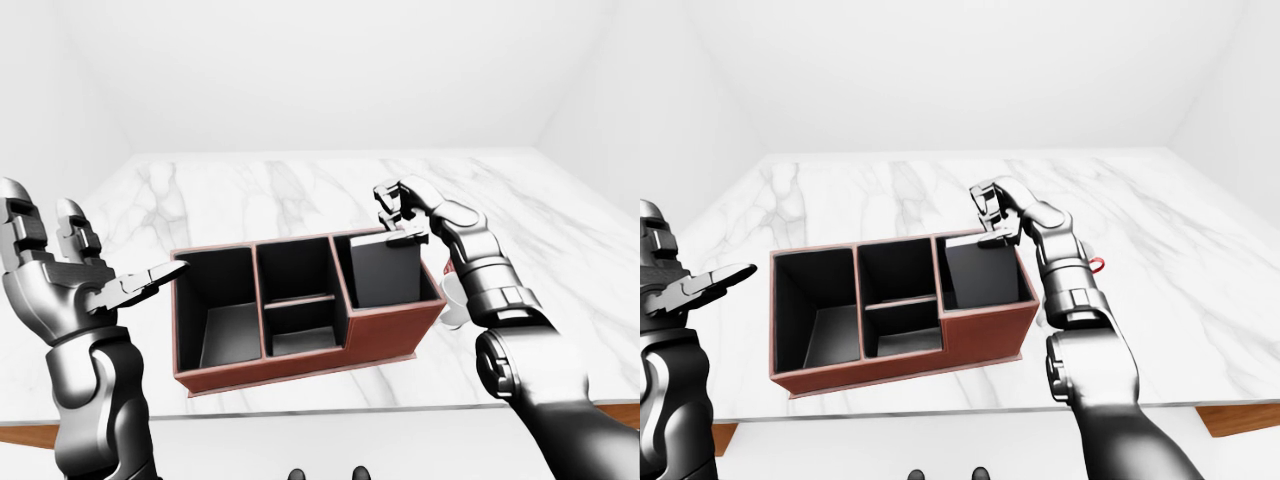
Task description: Pick up the book and place it in the right compartment of the caddy.
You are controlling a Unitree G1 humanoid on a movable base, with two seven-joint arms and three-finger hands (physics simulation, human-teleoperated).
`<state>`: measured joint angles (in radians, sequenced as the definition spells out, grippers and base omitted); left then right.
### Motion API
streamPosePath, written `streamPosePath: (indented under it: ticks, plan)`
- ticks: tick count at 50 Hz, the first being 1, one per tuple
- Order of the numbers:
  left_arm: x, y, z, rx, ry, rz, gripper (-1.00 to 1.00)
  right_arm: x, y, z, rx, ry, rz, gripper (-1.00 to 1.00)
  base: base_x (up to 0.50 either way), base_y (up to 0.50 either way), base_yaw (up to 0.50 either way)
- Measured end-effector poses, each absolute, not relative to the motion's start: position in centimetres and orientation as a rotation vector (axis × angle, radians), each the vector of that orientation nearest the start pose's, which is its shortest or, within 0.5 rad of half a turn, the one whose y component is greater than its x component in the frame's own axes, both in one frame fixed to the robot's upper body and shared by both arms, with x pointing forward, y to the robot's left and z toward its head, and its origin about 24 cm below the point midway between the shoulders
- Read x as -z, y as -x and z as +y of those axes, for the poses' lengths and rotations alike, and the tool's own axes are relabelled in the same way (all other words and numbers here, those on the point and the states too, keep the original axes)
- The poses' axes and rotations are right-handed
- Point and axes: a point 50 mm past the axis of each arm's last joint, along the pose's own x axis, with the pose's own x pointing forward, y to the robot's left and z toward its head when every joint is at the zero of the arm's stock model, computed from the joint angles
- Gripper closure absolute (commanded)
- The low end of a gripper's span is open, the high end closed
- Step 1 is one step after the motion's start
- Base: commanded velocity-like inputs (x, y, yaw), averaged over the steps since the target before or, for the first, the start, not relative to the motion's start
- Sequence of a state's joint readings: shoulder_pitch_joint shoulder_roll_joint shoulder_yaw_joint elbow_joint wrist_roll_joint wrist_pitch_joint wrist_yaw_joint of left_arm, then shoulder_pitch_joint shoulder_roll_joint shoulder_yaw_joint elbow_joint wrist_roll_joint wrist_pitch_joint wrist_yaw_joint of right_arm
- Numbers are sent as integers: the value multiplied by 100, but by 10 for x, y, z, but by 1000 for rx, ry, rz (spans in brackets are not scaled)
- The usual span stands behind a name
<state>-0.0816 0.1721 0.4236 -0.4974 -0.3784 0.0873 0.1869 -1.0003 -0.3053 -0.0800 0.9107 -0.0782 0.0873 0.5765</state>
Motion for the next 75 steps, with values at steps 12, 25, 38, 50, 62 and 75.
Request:
streamPosePath:
  ticks: [12, 25, 38, 50, 62, 75]
  plan:
    - [-179, -221, 258, -417, 174, -556, -100, -156, -406, -166, -494, 291, 95, -24, 0, 0, 0]
    - [-178, -220, 257, -416, 174, -554, -100, -161, -407, -169, -480, 283, 80, -100, 0, 0, 0]
    - [-178, -220, 257, -417, 174, -555, -100, -166, -407, -170, -475, 283, 66, -100, 0, 0, 0]
    - [-179, -220, 257, -417, 175, -556, -100, -168, -408, -170, -472, 282, 58, -100, 0, 0, 0]
    - [-178, -220, 257, -417, 174, -554, -100, -167, -408, -172, -459, 269, 57, -100, 0, 0, 0]
    - [-179, -220, 256, -415, 174, -556, -100, -202, -391, -164, -416, 366, -177, -100, 0, 0, 0]
